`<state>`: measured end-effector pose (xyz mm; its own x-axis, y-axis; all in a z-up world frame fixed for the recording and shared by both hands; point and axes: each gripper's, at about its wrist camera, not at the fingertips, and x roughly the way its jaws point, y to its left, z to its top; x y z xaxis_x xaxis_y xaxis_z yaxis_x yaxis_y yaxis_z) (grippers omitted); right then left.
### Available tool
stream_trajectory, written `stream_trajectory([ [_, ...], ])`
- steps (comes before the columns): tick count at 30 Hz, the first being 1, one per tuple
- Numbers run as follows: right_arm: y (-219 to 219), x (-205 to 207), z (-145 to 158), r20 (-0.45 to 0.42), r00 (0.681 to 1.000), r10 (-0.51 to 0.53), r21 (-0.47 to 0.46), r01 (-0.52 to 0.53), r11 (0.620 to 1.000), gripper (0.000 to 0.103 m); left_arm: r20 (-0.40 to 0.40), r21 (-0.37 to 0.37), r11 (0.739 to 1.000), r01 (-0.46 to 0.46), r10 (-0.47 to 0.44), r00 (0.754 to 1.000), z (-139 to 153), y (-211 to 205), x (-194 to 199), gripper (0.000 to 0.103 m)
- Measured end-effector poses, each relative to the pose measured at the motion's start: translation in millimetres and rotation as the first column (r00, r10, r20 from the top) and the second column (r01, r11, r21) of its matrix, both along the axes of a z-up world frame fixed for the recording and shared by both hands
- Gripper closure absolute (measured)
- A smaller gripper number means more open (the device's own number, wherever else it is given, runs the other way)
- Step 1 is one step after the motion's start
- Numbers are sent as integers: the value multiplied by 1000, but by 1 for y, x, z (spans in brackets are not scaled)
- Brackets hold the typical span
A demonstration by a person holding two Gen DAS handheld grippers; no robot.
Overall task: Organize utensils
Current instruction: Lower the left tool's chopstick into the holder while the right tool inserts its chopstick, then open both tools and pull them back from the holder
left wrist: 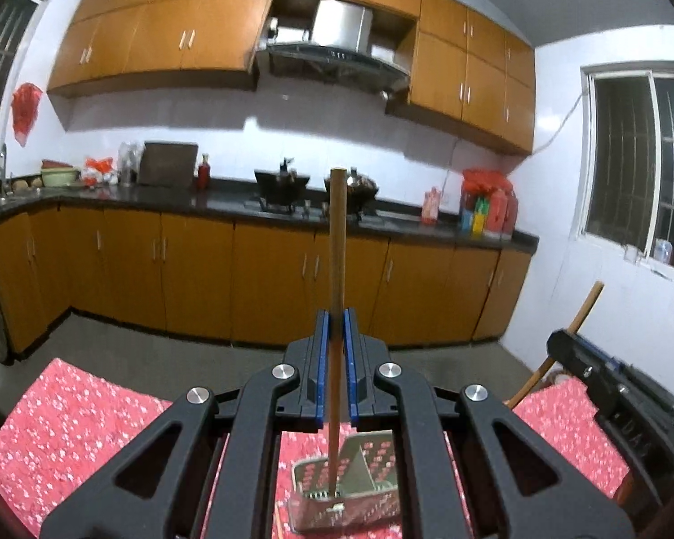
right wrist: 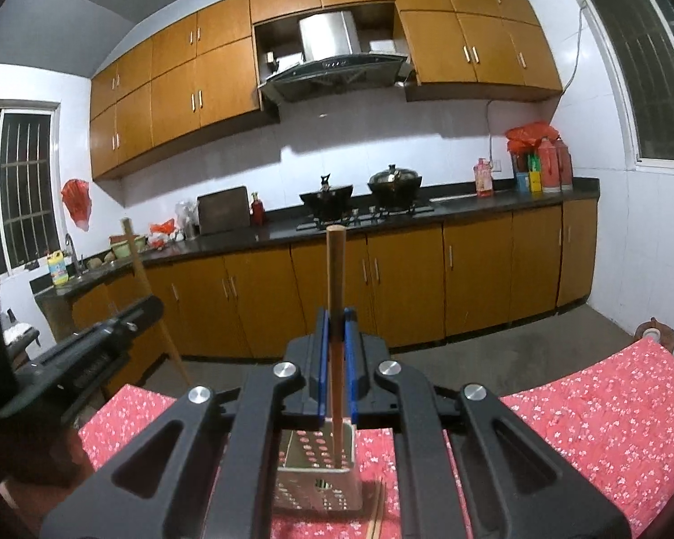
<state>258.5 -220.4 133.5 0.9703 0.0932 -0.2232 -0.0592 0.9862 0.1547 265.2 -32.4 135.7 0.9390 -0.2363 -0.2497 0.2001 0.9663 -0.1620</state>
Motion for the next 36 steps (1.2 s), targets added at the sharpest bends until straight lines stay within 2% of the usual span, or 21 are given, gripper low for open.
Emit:
stream_trajectory([
  [1, 1, -2, -1, 3, 1000, -3, -7, 3, 1000, 87, -2, 10, 1000, -2, 2, 1000, -2, 0, 0, 94],
  [2, 1, -2, -1, 6, 1000, -8, -13, 8, 1000, 77, -4, 17, 1000, -1, 1, 1000, -2, -1, 0, 91],
  [3, 1, -3, -2, 12, 1000, -14, -16, 14, 1000, 70, -4, 24, 1000, -3, 3, 1000, -3, -1, -1, 75],
  [4, 1, -6, -2, 20, 1000, -19, -18, 19, 1000, 69, 3, 28, 999, -15, 15, 1000, -2, 0, -3, 55],
  [5, 1, -7, -1, 22, 1000, -21, -20, 22, 1000, 68, 18, 29, 999, -24, 24, 1000, -1, 1, -6, 50],
  [10, -4, -24, 5, 50, 998, -35, -22, 37, 999, 61, 40, 39, 999, -31, 29, 999, 6, 6, -16, 39],
  [14, -12, -52, 11, 95, 993, -74, -52, 79, 995, 38, 53, 48, 998, -42, 40, 998, 12, 18, -32, 29],
  [18, -24, -84, 4, 119, 986, -118, -104, 130, 986, 24, 64, 80, 994, -73, 68, 996, 9, 38, -61, 16],
  [19, -29, -91, -2, 106, 985, -134, -120, 146, 982, 22, 68, 94, 992, -83, 77, 995, 6, 44, -70, 10],
  [21, -38, -96, -17, 59, 987, -152, -144, 159, 977, 13, 60, 123, 987, -101, 94, 994, -2, 52, -83, 9],
  [23, -47, -95, -43, -51, 985, -166, -178, 154, 972, 5, 28, 165, 979, -119, 116, 993, -19, 58, -94, 7],
  [25, -51, -90, -71, -160, 975, -154, -193, 122, 973, 6, -14, 204, 971, -127, 132, 991, -39, 62, -101, 7],
  [26, -52, -88, -86, -214, 966, -144, -190, 103, 976, 9, -50, 234, 964, -129, 145, 988, -55, 63, -104, 7],
  [27, -51, -87, -101, -267, 955, -132, -182, 85, 980, 21, -75, 249, 960, -127, 150, 986, -66, 64, -105, 7],
  [28, -49, -83, -122, -348, 930, -115, -169, 59, 984, 28, -123, 269, 956, -118, 156, 980, -84, 64, -106, 7],
  [29, -48, -79, -140, -421, 903, -92, -144, 33, 989, 40, -156, 278, 954, -113, 161, 975, -96, 65, -107, 7],
  [30, -46, -77, -151, -457, 886, -75, -124, 20, 992, 52, -189, 283, 953, -109, 167, 968, -107, 65, -107, 7],
  [31, -44, -74, -167, -513, 857, -44, -80, 2, 997, 57, -240, 282, 954, -103, 174, 955, -121, 67, -107, 7],
  [33, -43, -74, -188, -563, 826, -13, -32, -7, 999, 70, -294, 270, 958, -100, 181, 938, -137, 70, -108, 7],
  [36, -36, -75, -205, -589, 808, -6, -23, -9, 1000, 71, -348, 254, 961, -105, 192, 918, -157, 75, -111, 7],
])
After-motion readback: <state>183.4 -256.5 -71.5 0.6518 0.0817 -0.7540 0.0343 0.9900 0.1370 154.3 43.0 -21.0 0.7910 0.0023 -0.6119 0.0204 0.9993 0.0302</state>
